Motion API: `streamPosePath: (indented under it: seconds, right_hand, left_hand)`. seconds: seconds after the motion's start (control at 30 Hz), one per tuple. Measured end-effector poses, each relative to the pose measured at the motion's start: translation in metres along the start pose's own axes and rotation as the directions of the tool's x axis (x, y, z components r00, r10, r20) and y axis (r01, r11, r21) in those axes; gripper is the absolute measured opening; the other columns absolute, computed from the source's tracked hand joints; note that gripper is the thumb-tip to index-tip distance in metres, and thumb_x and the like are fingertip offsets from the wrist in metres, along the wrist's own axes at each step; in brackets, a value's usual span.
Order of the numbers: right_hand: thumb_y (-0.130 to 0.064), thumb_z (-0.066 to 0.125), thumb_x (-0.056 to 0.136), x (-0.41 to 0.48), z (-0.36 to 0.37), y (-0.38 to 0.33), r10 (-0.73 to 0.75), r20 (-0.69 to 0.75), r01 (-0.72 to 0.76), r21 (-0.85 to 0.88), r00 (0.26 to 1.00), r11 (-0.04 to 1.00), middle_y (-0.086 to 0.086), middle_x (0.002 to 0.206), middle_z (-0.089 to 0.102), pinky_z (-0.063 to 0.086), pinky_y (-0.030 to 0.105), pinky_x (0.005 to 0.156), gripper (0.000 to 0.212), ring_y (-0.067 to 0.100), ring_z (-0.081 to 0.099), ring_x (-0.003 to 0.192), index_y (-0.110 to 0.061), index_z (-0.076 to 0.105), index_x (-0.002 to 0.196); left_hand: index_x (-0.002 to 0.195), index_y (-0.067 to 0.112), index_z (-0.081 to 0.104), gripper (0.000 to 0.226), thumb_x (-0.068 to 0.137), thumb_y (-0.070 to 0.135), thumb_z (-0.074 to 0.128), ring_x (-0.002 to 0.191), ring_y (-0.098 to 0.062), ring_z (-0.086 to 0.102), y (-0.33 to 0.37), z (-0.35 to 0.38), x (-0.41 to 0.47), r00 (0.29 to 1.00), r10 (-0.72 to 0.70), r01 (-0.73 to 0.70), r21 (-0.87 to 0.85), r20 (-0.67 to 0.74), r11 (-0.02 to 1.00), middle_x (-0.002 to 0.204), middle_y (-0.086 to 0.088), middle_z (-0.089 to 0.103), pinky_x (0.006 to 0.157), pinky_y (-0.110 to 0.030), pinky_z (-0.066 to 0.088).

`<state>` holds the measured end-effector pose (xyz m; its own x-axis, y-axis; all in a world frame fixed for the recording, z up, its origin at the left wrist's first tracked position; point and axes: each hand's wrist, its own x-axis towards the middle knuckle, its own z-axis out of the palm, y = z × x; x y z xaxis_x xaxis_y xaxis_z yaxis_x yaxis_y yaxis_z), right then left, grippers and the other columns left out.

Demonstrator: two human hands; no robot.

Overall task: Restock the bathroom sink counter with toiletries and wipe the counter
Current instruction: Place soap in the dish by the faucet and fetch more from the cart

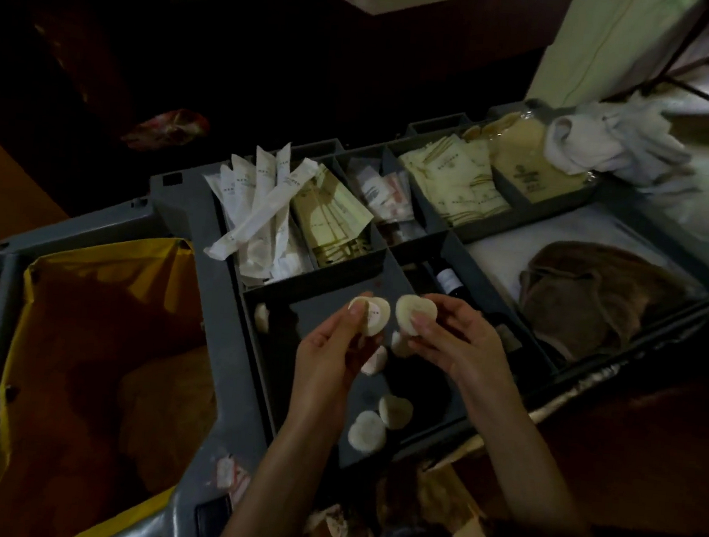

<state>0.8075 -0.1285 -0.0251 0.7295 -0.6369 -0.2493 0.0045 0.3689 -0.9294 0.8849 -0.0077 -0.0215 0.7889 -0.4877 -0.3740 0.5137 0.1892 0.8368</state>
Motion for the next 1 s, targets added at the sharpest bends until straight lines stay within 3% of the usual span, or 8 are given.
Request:
streamPosePath:
  seconds: [0.13,0.27,0.4,0.5,0.67,0.77,1.0]
  right_hand:
    - [-0.010,0.065,0.084,-0.025,-0.020,-0.012,-0.025,-0.071,0.028,0.040,0.997,0.999,0.003,0.092,0.074,0.056,0.022,0.063,0.015,0.016,0.072,0.081,-0.012,0.068,0.099]
    - [-0.017,0.068,0.080,-0.069,-0.051,-0.020,-0.012,-0.202,0.037,0.117,0.979,0.992,0.008,0.106,0.071,0.058,0.026,0.068,0.030,0.021,0.071,0.090,-0.011,0.068,0.109]
    - [-0.021,0.058,0.089,-0.140,-0.096,-0.020,-0.064,-0.326,0.116,0.143,0.943,0.983,0.002,0.101,0.074,0.058,0.027,0.073,0.018,0.020,0.071,0.090,-0.018,0.068,0.103]
    - [-0.020,0.055,0.091,-0.203,-0.131,-0.015,-0.065,-0.496,0.174,0.177,0.866,0.969,0.003,0.103,0.073,0.058,0.025,0.070,0.017,0.019,0.072,0.089,-0.020,0.068,0.102]
    - [-0.019,0.058,0.086,-0.314,-0.169,0.005,-0.121,-0.659,0.267,0.125,0.742,0.956,0.005,0.099,0.074,0.055,0.021,0.069,0.026,0.017,0.071,0.088,-0.012,0.067,0.109]
    - [-0.018,0.066,0.076,-0.371,-0.190,0.013,-0.118,-0.764,0.302,0.104,0.634,0.948,0.008,0.098,0.074,0.055,0.022,0.069,0.037,0.018,0.070,0.088,-0.009,0.066,0.112]
    - [-0.014,0.074,0.068,-0.496,-0.209,0.030,-0.191,-0.922,0.366,-0.058,0.338,0.929,0.005,0.102,0.073,0.055,0.022,0.075,0.036,0.016,0.069,0.091,-0.019,0.070,0.103]
  left_hand:
    - [0.110,0.012,0.069,0.026,0.095,0.025,0.052,0.099,-0.018,0.069,-0.003,0.019,-0.021,0.994,-0.027,0.022,0.048,0.103,0.999,0.105,-0.006,0.073,0.075,-0.022,0.056]
    - [0.110,0.014,0.068,0.028,0.096,0.029,0.049,0.096,-0.014,0.070,-0.014,0.044,-0.054,0.971,-0.095,0.077,0.093,0.217,0.993,0.107,-0.004,0.073,0.071,-0.020,0.055]
    - [0.113,0.011,0.066,0.034,0.097,0.034,0.047,0.103,-0.020,0.068,-0.043,0.071,-0.100,0.903,-0.255,0.222,0.131,0.345,0.966,0.111,-0.006,0.071,0.084,-0.032,0.052]
    - [0.114,0.011,0.064,0.030,0.098,0.029,0.045,0.101,-0.019,0.068,-0.069,0.089,-0.141,0.834,-0.326,0.265,0.195,0.446,0.944,0.109,-0.006,0.072,0.080,-0.029,0.057]
    - [0.100,0.014,0.068,0.021,0.096,0.021,0.049,0.089,-0.010,0.071,-0.120,0.110,-0.218,0.702,-0.445,0.249,0.393,0.556,0.885,0.097,-0.003,0.074,0.074,-0.023,0.058]
    - [0.112,0.013,0.066,0.025,0.092,0.020,0.054,0.102,-0.011,0.068,-0.146,0.119,-0.265,0.570,-0.503,0.208,0.479,0.650,0.853,0.108,-0.001,0.072,0.087,-0.025,0.055]
    - [0.109,0.007,0.066,0.024,0.086,0.004,0.059,0.101,-0.015,0.068,-0.192,0.146,-0.367,0.298,-0.630,0.191,0.602,0.717,0.775,0.103,-0.006,0.074,0.081,-0.024,0.057]
